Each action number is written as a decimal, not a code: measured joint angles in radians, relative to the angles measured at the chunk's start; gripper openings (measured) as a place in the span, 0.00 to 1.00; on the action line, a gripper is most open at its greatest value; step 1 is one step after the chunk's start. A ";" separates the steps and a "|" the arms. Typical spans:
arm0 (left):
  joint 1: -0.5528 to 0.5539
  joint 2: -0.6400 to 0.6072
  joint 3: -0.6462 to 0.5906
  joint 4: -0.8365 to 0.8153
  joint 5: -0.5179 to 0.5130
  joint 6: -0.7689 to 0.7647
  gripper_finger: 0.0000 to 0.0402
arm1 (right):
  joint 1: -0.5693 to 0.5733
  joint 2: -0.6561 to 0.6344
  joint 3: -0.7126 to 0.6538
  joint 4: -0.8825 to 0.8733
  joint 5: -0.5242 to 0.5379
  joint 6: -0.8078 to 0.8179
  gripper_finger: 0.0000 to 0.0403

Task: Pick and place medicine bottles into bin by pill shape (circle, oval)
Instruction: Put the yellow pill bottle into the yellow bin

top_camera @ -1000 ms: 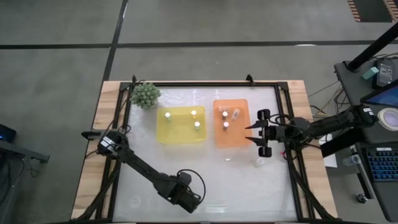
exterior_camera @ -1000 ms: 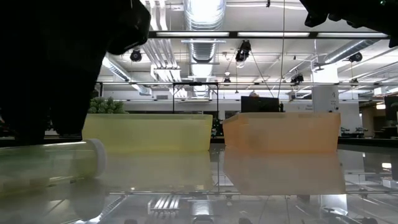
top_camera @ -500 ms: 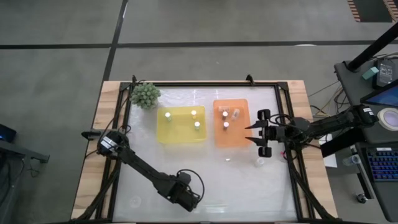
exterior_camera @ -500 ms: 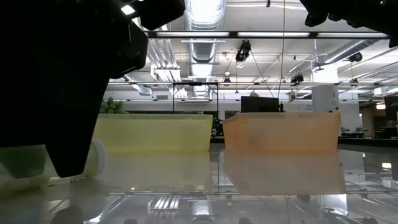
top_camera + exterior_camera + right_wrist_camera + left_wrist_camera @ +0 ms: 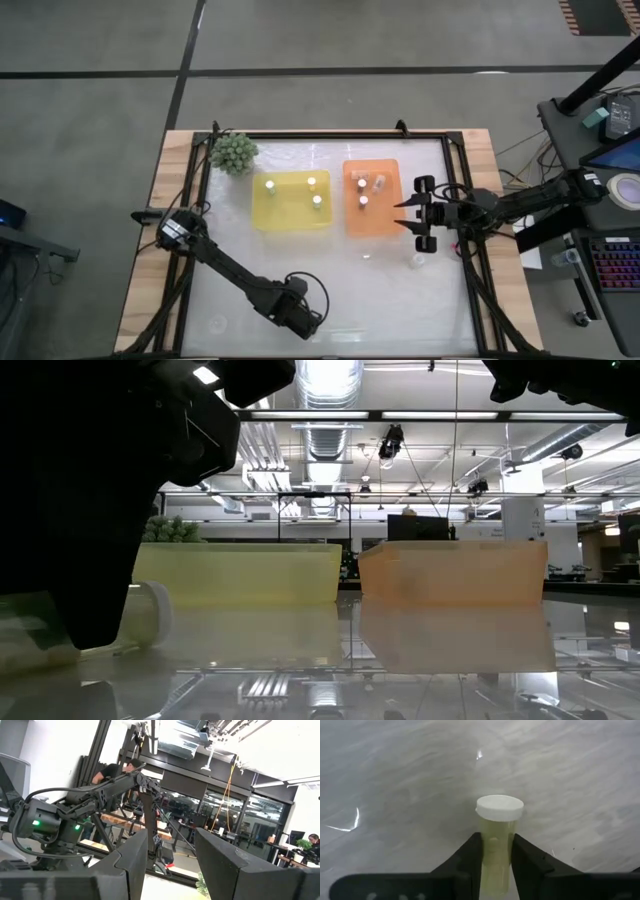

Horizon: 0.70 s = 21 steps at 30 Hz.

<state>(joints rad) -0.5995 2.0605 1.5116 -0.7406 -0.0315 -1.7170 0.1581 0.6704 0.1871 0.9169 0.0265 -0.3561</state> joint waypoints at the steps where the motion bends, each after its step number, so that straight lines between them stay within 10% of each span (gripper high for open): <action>1: 0.000 0.000 0.000 0.000 0.000 0.003 0.16 | 0.000 0.000 0.000 0.000 0.000 0.000 0.38; 10: 0.011 -0.049 0.015 0.011 -0.191 0.246 0.18 | 0.000 0.000 0.000 -0.001 0.000 -0.001 0.38; 21: 0.050 -0.279 0.000 0.062 -0.637 1.048 0.19 | 0.000 0.000 0.000 0.000 0.001 0.001 0.38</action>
<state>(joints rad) -0.5494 1.7814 1.5116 -0.6783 -0.6684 -0.6689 0.1585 0.6704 0.1871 0.9169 0.0273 -0.3550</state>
